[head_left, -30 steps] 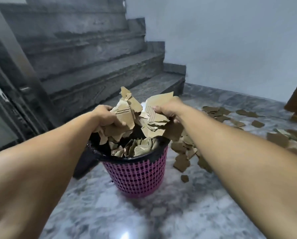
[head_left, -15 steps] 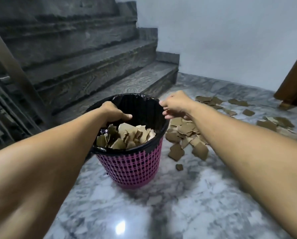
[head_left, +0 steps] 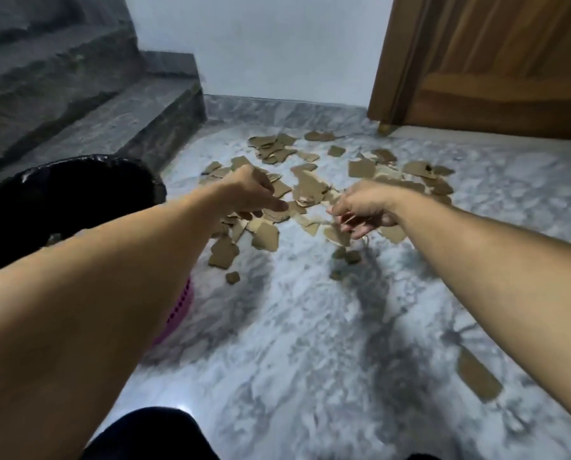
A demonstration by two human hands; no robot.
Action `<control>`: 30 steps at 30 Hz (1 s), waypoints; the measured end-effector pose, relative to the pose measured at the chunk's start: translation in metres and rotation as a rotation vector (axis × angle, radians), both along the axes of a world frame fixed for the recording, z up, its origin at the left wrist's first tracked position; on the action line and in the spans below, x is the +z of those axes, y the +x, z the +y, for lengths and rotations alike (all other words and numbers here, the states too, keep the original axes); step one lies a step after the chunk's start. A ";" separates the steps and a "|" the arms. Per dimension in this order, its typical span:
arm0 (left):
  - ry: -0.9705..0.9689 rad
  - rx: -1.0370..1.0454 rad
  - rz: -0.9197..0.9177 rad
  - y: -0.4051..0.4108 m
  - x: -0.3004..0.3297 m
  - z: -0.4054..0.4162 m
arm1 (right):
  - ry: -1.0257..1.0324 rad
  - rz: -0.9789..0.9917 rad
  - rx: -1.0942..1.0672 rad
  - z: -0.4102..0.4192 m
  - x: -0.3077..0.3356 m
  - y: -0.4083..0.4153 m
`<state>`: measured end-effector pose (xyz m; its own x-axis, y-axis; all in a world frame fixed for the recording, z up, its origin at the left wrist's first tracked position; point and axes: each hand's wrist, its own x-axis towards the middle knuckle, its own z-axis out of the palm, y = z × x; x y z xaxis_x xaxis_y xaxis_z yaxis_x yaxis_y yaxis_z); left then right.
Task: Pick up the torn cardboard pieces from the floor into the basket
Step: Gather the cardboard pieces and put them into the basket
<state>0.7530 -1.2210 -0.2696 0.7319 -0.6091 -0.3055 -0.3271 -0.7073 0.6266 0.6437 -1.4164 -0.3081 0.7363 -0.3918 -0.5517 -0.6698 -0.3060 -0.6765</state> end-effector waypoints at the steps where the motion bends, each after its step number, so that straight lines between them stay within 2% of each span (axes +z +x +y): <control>1: 0.041 -0.043 0.011 -0.011 -0.012 -0.018 | -0.007 0.029 -0.017 -0.016 -0.012 -0.018; 9: 0.373 -0.344 0.095 -0.100 -0.119 -0.123 | -0.108 0.312 -0.121 -0.110 -0.095 -0.179; 16: 0.493 -0.543 -0.025 -0.153 -0.191 -0.168 | -0.321 0.550 0.021 -0.124 -0.167 -0.273; 19: 0.484 -0.532 -0.004 -0.162 -0.218 -0.177 | -0.368 0.572 0.037 -0.115 -0.196 -0.289; 22: 0.500 -0.542 -0.057 -0.163 -0.238 -0.184 | -0.431 0.571 0.069 -0.107 -0.220 -0.291; 30: 0.489 -0.401 -0.225 -0.126 -0.278 -0.188 | -0.459 0.395 0.109 -0.131 -0.234 -0.242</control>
